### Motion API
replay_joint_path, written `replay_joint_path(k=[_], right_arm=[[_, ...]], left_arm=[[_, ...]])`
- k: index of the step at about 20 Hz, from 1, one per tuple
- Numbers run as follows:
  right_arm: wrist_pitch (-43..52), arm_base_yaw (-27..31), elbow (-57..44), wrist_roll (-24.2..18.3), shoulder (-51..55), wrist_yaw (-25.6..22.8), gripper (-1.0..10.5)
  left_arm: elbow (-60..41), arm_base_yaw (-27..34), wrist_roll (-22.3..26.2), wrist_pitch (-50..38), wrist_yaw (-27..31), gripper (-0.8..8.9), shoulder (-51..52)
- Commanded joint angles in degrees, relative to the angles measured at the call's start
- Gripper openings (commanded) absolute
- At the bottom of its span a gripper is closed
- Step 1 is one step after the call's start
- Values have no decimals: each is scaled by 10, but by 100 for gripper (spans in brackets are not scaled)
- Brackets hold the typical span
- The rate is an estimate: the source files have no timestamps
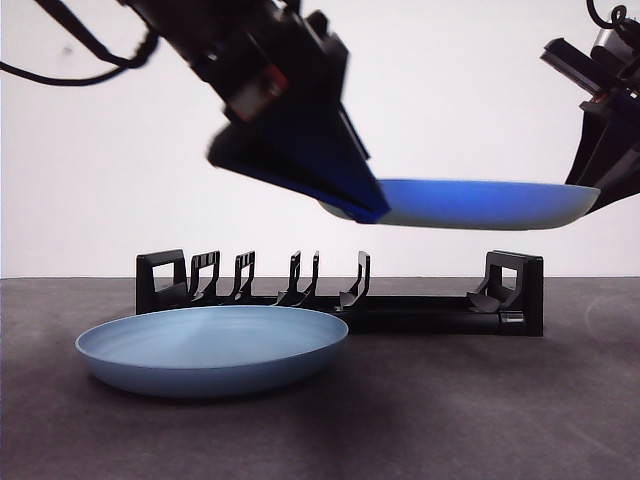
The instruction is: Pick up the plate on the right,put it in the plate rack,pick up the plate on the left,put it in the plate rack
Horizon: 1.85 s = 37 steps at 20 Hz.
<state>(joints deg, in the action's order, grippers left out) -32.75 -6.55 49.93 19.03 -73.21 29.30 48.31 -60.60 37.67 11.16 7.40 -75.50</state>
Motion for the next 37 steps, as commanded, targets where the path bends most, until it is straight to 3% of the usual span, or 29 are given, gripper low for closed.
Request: replay_joint_path(k=[1, 5, 8, 12, 22, 25, 27, 32, 35, 37], right_arm=[[-2, -7, 2, -5, 0, 24, -12], [-26, -20, 2, -20, 0, 23, -12], [-28, -26, 2, -20, 7, 23, -12], [-25, -26, 3, -20, 18, 23, -12], [-20, -25, 24, -37, 50, 23, 18], [-20, -25, 58, -41, 63, 23, 298], [-19, -25, 83, -41, 73, 21, 351], [62, -24, 106, -32, 120, 11, 347], [98, -24, 106, -25, 153, -62, 347], [105, -24, 106, -24, 168, -94, 347]], left_arm=[[-1, -1, 25, -17, 2, 347, -9], [-1, 0, 30, -33, 0, 339, -9], [-1, 0, 31, -25, -6, 127, -9], [-1, 0, 31, -10, -34, -18, -9], [-1, -1, 29, 4, -61, -12, -9], [-1, -1, 17, 5, -61, -12, -9], [-1, -1, -14, 2, -61, -12, -9], [-1, 19, -106, -69, -59, -12, -9], [22, 66, -198, -121, -68, -12, -9], [48, 104, -249, -131, -111, -12, -9]])
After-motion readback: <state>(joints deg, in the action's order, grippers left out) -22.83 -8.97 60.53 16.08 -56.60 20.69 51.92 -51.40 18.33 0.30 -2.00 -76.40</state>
